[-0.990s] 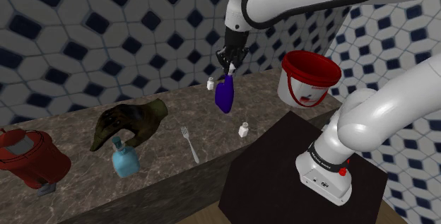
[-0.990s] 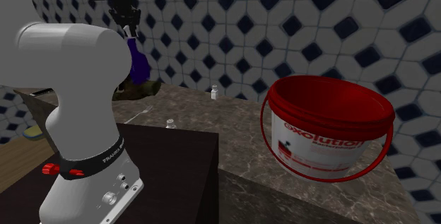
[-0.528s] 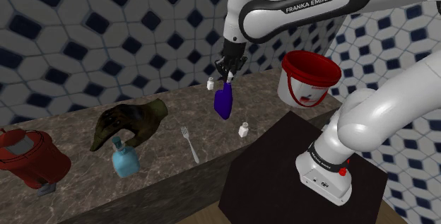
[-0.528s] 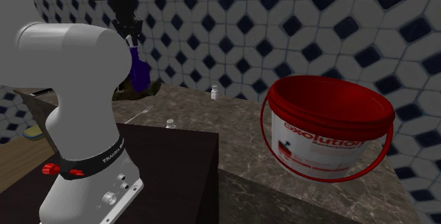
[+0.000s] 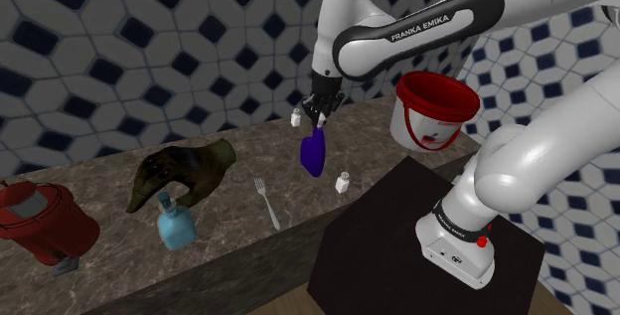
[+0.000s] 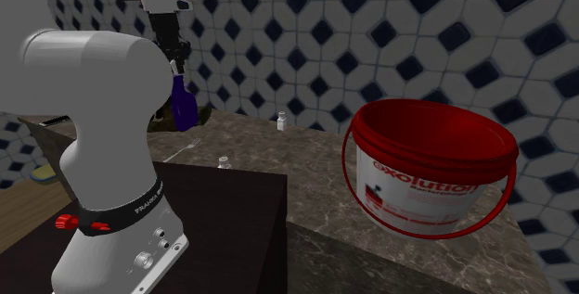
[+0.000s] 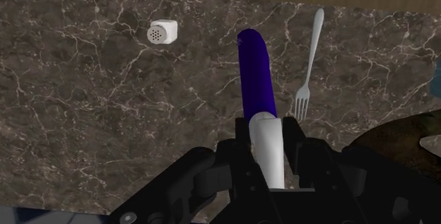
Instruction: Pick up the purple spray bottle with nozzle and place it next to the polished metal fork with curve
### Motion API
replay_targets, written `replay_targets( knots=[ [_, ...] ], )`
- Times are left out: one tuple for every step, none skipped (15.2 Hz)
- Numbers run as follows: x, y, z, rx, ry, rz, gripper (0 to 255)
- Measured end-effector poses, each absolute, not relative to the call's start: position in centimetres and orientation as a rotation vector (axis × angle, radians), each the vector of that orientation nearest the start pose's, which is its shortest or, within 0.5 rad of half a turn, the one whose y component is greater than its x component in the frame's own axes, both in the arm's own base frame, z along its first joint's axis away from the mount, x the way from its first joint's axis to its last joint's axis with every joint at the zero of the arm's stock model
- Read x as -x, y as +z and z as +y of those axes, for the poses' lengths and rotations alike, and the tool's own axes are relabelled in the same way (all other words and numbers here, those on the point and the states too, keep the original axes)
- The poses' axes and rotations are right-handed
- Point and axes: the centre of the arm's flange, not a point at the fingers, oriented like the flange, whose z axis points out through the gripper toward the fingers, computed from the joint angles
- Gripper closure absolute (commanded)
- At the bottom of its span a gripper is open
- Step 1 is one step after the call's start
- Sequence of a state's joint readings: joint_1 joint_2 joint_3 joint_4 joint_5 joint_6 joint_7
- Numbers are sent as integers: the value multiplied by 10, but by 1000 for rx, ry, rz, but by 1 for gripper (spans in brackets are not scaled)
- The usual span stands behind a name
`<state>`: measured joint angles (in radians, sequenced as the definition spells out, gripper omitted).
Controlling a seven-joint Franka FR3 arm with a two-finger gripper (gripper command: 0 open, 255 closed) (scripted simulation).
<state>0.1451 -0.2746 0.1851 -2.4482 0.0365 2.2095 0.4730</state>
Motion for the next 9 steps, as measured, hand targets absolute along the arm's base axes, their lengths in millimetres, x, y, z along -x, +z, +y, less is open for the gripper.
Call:
replay_targets(
  knots=[
    [-425, 399, 147, 3136, -59, 267, 255],
    [-424, 394, 146, 3136, -59, 268, 255],
    [-424, 389, 148, 3136, -59, 268, 255],
    [-423, 384, 148, 3136, -59, 267, 255],
    [-424, 378, 148, 3136, -59, 268, 255],
    [-424, 373, 147, 3136, -59, 267, 255],
    [-425, 367, 146, 3136, -59, 267, 255],
    [-426, 362, 146, 3136, -59, 267, 255],
    [-425, 356, 147, 3136, -59, 267, 255]
  ],
)
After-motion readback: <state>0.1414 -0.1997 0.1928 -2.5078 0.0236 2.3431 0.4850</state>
